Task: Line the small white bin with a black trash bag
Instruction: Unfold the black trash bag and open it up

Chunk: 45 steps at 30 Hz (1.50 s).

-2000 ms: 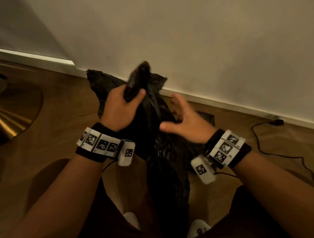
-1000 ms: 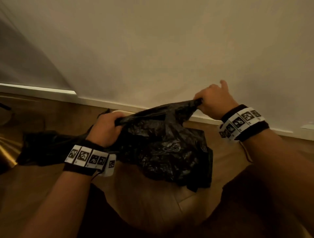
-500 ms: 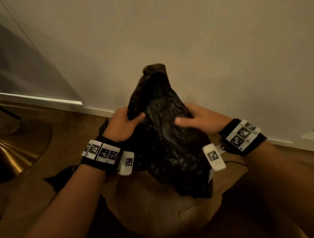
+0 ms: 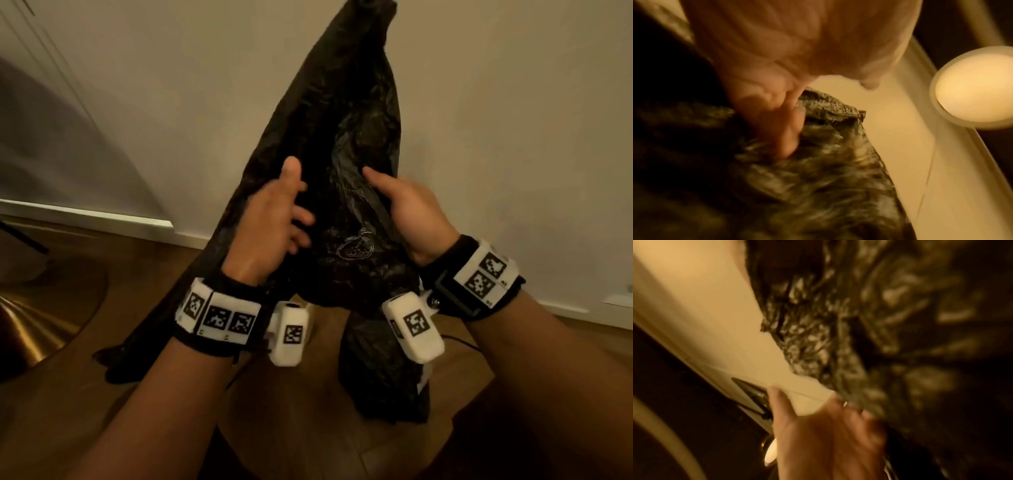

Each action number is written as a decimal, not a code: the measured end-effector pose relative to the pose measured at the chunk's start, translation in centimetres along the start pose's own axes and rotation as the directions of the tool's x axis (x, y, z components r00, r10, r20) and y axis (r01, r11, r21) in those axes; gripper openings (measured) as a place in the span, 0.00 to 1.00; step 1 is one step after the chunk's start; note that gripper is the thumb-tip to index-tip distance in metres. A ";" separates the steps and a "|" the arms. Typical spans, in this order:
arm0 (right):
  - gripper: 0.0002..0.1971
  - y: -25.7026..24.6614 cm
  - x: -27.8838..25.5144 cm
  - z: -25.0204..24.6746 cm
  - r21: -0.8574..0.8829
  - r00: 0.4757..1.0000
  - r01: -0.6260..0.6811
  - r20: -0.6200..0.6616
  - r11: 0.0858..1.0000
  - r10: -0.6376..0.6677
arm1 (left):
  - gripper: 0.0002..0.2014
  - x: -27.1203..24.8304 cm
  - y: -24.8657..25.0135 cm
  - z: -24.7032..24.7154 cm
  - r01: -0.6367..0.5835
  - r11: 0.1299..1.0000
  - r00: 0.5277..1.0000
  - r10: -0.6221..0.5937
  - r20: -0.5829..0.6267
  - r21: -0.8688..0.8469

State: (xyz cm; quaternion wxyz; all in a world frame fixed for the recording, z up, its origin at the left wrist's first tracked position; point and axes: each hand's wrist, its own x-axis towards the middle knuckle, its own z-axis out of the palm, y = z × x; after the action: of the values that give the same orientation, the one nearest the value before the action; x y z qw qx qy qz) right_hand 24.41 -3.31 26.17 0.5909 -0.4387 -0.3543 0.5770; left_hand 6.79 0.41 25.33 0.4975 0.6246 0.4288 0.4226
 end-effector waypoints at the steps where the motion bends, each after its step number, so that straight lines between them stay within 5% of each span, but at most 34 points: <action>1: 0.15 0.5 -0.1 0.6 0.049 0.999 -0.002 0.051 0.999 0.000 | 0.33 0.5 0.0 0.9 0.150 0.982 0.978 -0.130 0.163 -0.114; 3: 0.13 1.5 0.0 1.0 0.117 0.996 -0.002 0.089 0.993 -0.009 | 0.24 1.7 -0.7 2.2 0.257 0.922 0.942 -0.172 0.289 -0.289; 9: 0.22 2.3 3.1 -4.7 0.250 0.990 -0.141 0.024 0.958 0.139 | 0.20 4.2 -2.5 0.5 0.381 0.750 0.920 -0.249 0.304 -0.540; 15: 0.20 0.3 3.5 -14.0 0.152 0.926 -0.226 -0.274 0.962 0.261 | 0.25 4.1 -4.6 -7.4 0.389 0.583 0.911 -0.357 0.205 -0.713; 20: 0.19 -1.0 2.1 -19.0 -0.002 0.855 -0.233 -0.477 0.972 0.204 | 0.22 3.8 -5.2 -12.7 0.380 0.728 0.908 -0.411 0.081 -0.571; 23: 0.17 -0.8 2.0 -17.2 0.013 0.921 -0.240 -0.313 0.971 0.232 | 0.17 3.6 -5.2 -10.7 0.474 0.791 0.880 -0.407 0.247 -0.386; 25: 0.18 0.3 2.1 -14.7 -0.123 0.937 -0.325 -0.179 0.938 0.301 | 0.29 3.9 -6.3 -8.9 0.514 0.839 0.834 -0.442 0.330 -0.179; 27: 0.20 2.2 2.4 -12.4 -0.297 0.922 -0.388 -0.134 0.873 0.364 | 0.34 4.3 -8.0 -7.6 0.501 0.862 0.796 -0.495 0.348 0.080; 29: 0.21 4.1 3.0 -11.4 -0.438 0.916 -0.396 -0.128 0.807 0.380 | 0.28 4.5 -9.2 -6.7 0.493 0.837 0.792 -0.545 0.276 0.237; 32: 0.16 5.0 3.5 -12.2 -0.326 0.908 -0.419 -0.140 0.848 0.395 | 0.13 3.8 -10.2 -6.5 0.568 0.818 0.814 -0.542 0.208 -0.092; 36: 0.16 3.0 3.0 -16.8 -0.096 0.852 -0.348 -0.448 0.933 0.271 | 0.13 3.6 -11.5 -9.1 0.583 0.713 0.804 -0.573 0.155 -0.389; 40: 0.16 1.5 2.3 -19.6 -0.114 0.788 -0.302 -0.589 0.947 0.180 | 0.18 3.4 -11.5 -10.5 0.593 0.727 0.800 -0.583 0.145 -0.346; 43: 0.21 1.0 2.0 -18.3 -0.104 0.870 -0.308 -0.433 0.946 0.236 | 0.30 3.7 -11.2 -10.6 0.564 0.765 0.824 -0.498 0.271 -0.311; 45: 0.19 1.4 1.5 -16.9 -0.228 0.897 -0.399 -0.297 0.888 0.327 | 0.36 4.0 -10.9 -10.4 0.479 0.878 0.831 -0.459 0.314 0.014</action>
State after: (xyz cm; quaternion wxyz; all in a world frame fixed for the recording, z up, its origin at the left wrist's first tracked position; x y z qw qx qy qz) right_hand 39.64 -3.77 18.64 0.4424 -0.6466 -0.2667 0.5613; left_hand -3.32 8.39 16.58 0.6665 0.5418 0.4720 0.1989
